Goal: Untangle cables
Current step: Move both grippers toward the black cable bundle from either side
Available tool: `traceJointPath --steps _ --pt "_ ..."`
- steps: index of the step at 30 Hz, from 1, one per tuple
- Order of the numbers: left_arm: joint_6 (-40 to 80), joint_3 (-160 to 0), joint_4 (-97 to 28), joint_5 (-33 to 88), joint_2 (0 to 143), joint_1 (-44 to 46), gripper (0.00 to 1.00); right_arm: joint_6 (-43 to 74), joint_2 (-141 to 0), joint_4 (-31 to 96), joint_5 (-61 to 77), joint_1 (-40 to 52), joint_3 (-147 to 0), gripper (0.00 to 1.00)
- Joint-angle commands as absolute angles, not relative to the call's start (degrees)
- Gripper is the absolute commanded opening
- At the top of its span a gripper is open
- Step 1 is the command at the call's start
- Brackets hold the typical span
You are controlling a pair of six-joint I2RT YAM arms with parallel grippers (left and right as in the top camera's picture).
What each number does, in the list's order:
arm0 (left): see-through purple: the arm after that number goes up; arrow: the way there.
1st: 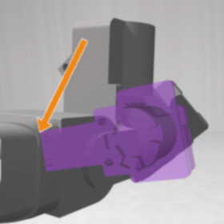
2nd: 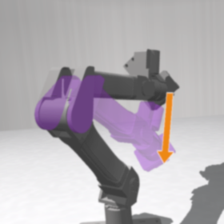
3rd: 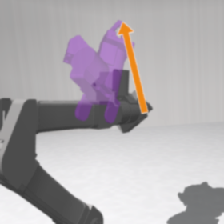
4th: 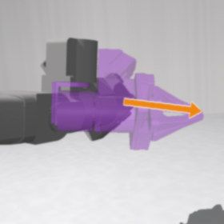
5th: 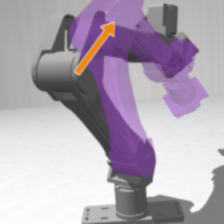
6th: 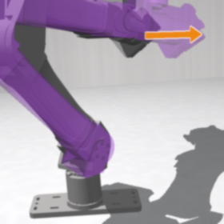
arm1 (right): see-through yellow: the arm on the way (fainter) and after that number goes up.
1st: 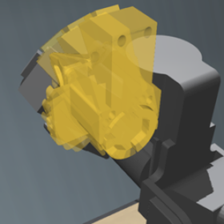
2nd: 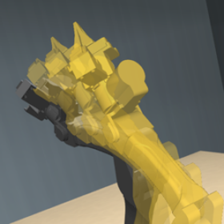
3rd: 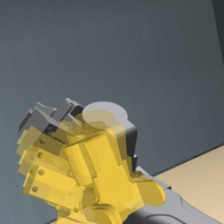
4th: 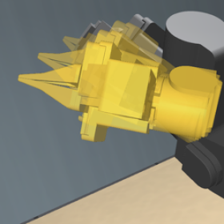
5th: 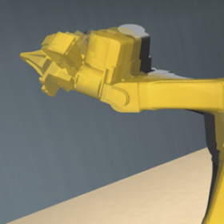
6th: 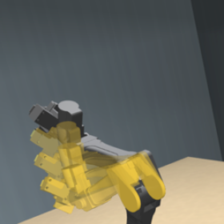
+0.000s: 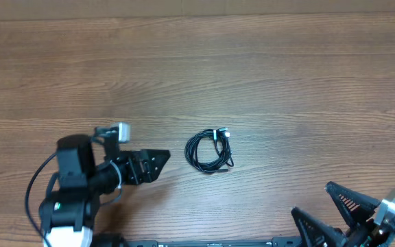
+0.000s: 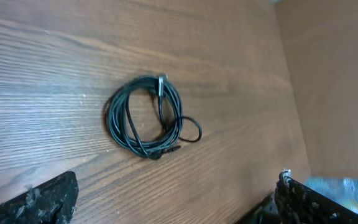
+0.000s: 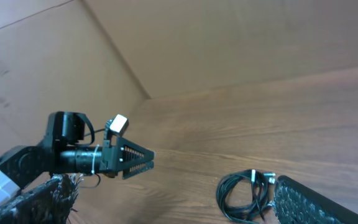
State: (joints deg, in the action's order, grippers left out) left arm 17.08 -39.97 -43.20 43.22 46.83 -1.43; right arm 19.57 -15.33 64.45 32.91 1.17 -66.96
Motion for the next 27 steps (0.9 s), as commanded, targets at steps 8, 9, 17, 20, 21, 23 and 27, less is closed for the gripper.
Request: traceJointPath --steps 8,9,17,20,21,23,27 --pt "15.8 -40.9 -32.8 49.3 52.8 8.6 1.0 23.0 -20.4 66.7 25.8 1.4 -59.6 1.0" --pt "16.3 -41.6 -32.3 49.6 52.8 8.8 1.0 22.9 -21.8 66.6 26.2 1.4 -58.4 1.0" --pt "16.5 -48.7 -34.7 52.6 52.8 8.8 1.0 15.4 -38.5 64.1 33.8 1.5 -54.5 1.0" --pt "15.8 -51.7 -36.3 52.6 52.8 8.8 1.0 11.5 -45.3 64.6 37.4 1.5 -54.5 1.0" --pt "15.6 -52.8 -36.4 52.6 52.8 8.8 1.0 10.0 -47.6 65.1 38.3 1.8 -54.5 1.0" --pt "15.4 -54.9 -36.6 52.5 52.8 8.8 1.0 6.9 -52.7 66.6 39.4 2.9 -54.5 1.0" --pt "14.7 -58.3 -37.4 51.3 52.7 8.7 1.0 -0.2 -62.3 69.1 41.0 7.5 -54.5 1.0"
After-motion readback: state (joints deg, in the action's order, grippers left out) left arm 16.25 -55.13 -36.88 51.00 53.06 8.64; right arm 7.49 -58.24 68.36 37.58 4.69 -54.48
